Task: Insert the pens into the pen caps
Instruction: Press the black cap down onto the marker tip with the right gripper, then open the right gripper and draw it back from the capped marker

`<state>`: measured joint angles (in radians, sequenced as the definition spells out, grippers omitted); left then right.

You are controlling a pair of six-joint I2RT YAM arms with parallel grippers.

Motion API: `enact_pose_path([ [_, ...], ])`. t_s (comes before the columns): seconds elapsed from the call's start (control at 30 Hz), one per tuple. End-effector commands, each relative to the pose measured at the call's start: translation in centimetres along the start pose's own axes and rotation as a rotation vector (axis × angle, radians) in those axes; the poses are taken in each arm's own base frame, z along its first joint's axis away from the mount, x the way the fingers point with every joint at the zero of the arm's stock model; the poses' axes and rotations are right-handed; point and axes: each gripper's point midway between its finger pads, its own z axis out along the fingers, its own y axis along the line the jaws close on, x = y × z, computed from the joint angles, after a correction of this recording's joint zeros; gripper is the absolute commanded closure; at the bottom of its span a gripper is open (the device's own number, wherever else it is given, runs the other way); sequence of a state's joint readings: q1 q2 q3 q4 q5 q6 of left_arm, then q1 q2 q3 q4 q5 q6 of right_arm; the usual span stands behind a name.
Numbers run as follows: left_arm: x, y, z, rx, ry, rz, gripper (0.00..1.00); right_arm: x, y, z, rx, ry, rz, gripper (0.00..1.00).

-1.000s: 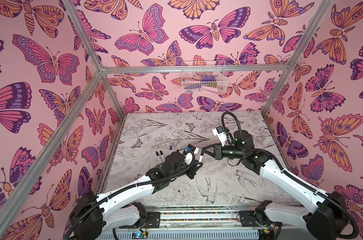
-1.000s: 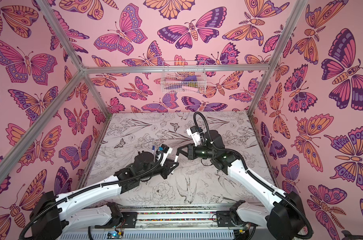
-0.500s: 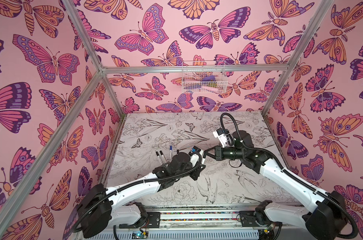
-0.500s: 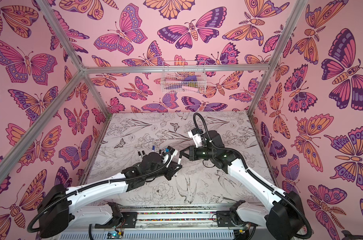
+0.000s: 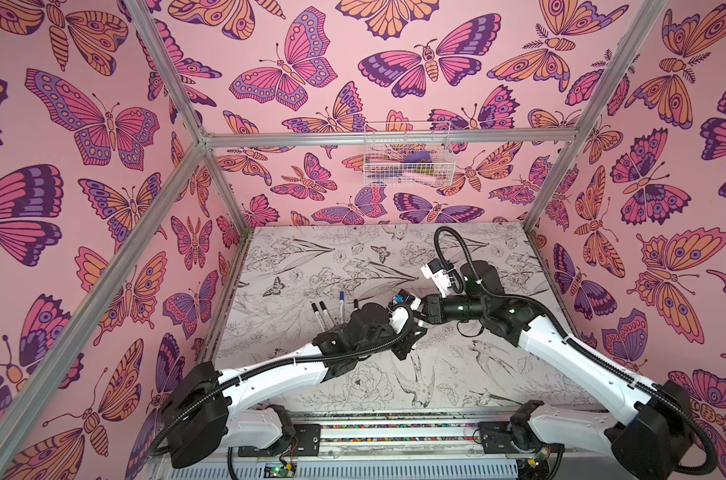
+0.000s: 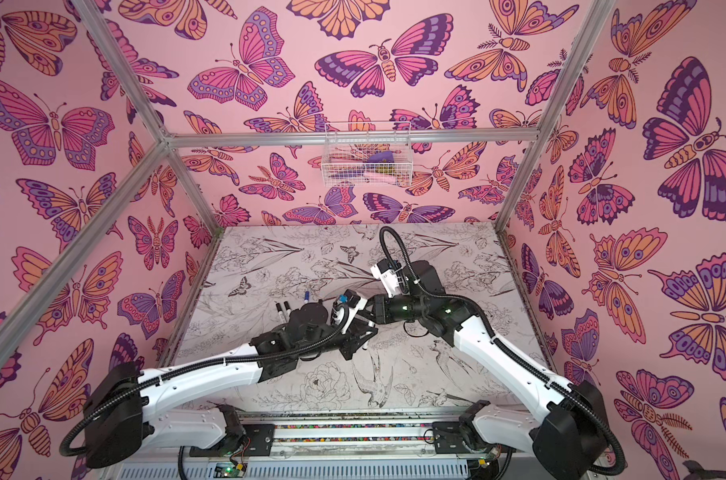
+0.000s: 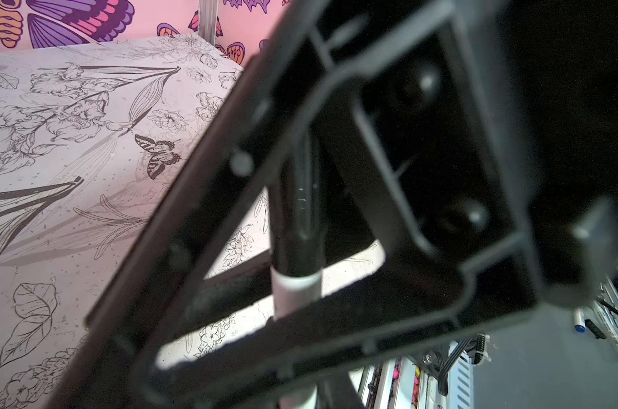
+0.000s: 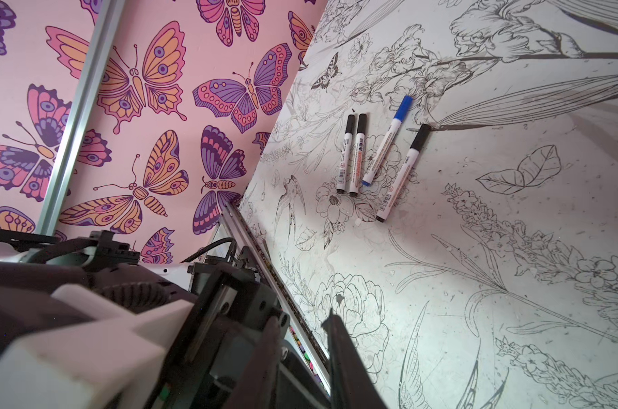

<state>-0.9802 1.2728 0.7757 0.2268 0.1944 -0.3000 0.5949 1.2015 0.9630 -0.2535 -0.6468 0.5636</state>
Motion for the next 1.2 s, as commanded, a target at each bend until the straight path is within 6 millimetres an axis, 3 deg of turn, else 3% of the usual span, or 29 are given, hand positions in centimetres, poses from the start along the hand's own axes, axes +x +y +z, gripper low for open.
enact_pose_path([
  [0.0,-6.5,-2.9,-1.1,0.098,-0.224,0.083,1.0,1.8,0.1,0.1,0.004,0.076,0.044,0.73],
  [0.27,-5.1,-2.2,-0.8,0.079,-0.195,0.063,1.0,-0.9,0.8,-1.7,0.044,-0.06,0.007,0.64],
  [0.5,-3.3,-1.6,-0.5,0.069,-0.159,0.043,1.0,-3.3,0.9,-4.0,0.083,-0.174,-0.012,0.63],
  [0.73,-2.2,-1.3,-0.4,0.064,-0.136,0.034,1.0,-4.9,1.0,-4.7,0.106,-0.219,-0.046,0.63],
  [0.83,-1.9,-1.0,-0.4,0.055,-0.132,0.031,1.0,-5.1,1.2,-4.4,0.094,-0.207,-0.046,0.65],
  [1.0,-1.9,-0.9,-0.6,0.047,-0.136,0.029,1.0,-4.7,1.1,-3.8,0.074,-0.184,-0.03,0.8],
  [1.17,-3.3,-0.9,-0.9,0.035,-0.178,0.032,1.0,-3.0,0.3,-3.4,0.07,-0.135,0.009,0.92],
])
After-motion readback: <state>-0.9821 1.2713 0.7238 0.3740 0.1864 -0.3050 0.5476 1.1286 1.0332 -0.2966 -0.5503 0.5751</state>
